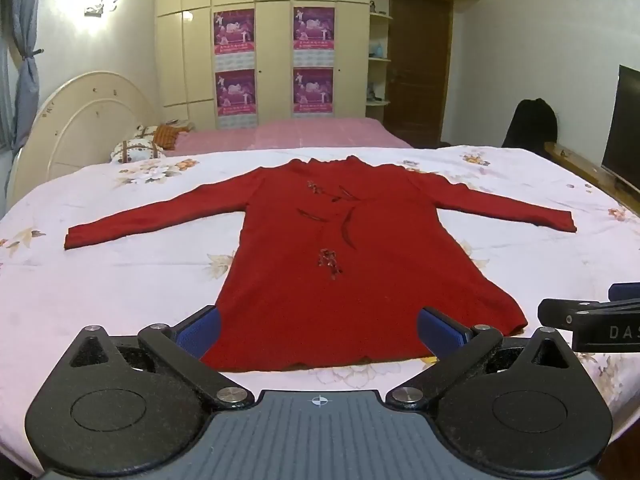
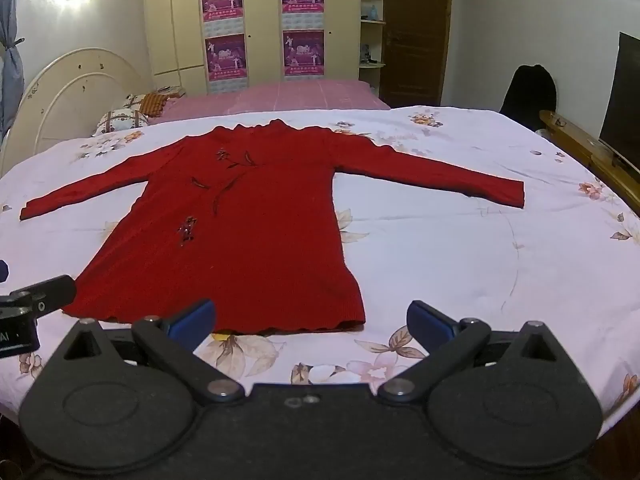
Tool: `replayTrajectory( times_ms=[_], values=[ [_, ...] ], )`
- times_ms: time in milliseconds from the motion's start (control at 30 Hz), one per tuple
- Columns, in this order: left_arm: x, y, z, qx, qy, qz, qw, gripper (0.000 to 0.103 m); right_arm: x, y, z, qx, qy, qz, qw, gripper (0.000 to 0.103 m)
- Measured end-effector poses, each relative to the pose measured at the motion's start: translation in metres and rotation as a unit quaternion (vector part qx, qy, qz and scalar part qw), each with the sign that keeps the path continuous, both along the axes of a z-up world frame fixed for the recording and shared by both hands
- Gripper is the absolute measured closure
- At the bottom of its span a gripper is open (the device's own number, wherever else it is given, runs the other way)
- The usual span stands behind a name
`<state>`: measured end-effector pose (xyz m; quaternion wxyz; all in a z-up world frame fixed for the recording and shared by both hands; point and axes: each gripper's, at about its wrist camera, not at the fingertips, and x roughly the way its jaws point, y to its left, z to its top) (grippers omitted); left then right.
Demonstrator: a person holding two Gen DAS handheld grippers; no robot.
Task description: Fold small clothes
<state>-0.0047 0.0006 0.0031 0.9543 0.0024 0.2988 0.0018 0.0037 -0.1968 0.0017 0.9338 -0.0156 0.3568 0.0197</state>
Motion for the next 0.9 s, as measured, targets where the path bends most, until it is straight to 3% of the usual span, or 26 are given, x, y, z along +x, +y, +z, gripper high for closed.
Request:
replayTrajectory(
  times_ms=[900],
  values=[
    [-0.0024, -0.0027, -0.0032, 0.008, -0.004, 0.004, 1.0, 0.0, -0.0008, -0.0038, 0.0003, 0.006, -0.008, 0.007, 1.0, 0.001]
  ],
)
